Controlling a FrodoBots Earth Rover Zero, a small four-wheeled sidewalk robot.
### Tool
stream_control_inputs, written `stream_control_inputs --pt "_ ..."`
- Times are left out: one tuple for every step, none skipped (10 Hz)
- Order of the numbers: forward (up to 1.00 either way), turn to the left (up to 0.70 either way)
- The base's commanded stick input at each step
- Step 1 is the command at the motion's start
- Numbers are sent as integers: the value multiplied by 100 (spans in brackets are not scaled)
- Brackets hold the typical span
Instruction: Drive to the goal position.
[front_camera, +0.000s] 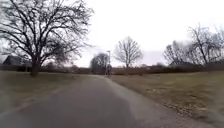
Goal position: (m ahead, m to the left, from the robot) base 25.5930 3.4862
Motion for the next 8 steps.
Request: stream_control_inputs --pt "100 0" --pt "100 0" --pt "100 0" --pt "100 0" --pt "100 0" --pt "100 0" --pt "100 0" --pt "100 0"
